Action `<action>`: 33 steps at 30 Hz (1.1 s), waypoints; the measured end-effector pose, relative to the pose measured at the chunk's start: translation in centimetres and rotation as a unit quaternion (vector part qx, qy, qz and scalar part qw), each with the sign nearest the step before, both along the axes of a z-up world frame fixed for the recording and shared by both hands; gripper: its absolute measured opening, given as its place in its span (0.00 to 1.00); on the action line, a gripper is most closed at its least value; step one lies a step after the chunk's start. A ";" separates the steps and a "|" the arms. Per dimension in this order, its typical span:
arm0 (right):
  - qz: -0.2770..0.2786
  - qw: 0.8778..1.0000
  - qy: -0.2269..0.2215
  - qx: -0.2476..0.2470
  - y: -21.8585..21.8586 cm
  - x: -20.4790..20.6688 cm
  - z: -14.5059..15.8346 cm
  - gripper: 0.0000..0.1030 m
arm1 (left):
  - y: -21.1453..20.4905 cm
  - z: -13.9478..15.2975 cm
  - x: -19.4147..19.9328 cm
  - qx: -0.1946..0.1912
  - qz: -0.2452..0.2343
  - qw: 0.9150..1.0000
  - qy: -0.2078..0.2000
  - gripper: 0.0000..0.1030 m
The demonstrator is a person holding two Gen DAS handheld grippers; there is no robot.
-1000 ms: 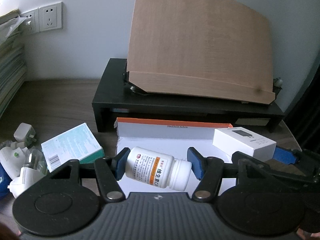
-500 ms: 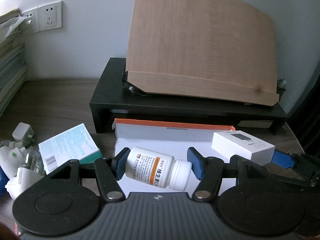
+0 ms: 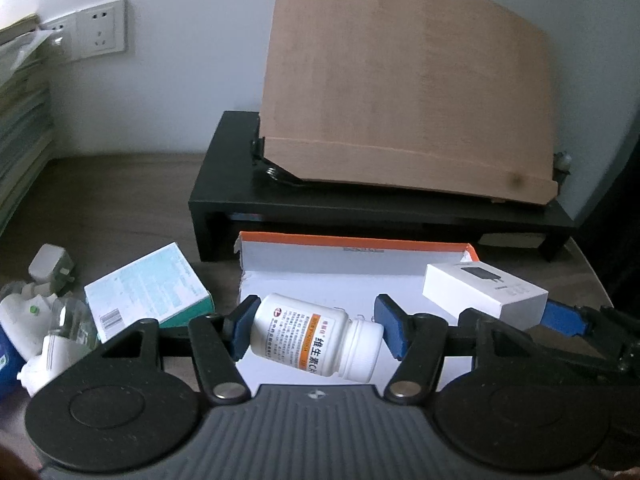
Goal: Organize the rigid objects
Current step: 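Lower the charger box into the white box with the right gripper while the left holds the bottle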
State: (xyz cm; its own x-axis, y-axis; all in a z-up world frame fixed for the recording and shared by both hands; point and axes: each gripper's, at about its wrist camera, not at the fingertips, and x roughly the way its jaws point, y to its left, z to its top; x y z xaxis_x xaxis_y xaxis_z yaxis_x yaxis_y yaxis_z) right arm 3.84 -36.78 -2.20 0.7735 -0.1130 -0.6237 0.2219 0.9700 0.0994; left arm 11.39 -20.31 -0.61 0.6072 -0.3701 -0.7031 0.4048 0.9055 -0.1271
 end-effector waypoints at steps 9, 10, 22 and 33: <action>-0.046 0.999 0.003 -0.004 1.9 0.1 0.8 0.69 | 1.5 0.5 0.8 -0.010 -0.042 0.999 -0.004 0.61; -0.049 0.999 0.004 -0.005 2.0 0.2 0.8 0.69 | 1.6 0.4 0.8 -0.009 -0.045 0.999 -0.005 0.61; -0.063 0.998 0.013 -0.004 2.6 0.8 0.3 0.69 | 2.3 0.2 1.4 -0.010 -0.056 0.998 -0.002 0.61; -0.061 0.998 0.015 -0.003 2.4 1.3 -0.2 0.69 | 2.3 -0.1 1.8 -0.005 -0.052 0.999 0.001 0.61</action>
State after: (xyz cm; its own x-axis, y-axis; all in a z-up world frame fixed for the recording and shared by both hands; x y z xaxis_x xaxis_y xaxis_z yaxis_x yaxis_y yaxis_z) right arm 5.10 -34.42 -2.36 0.7345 -0.2099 -0.6453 0.3421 0.9358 0.0850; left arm 13.20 -18.04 -0.70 0.5634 -0.4381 -0.7005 0.4953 0.8577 -0.1380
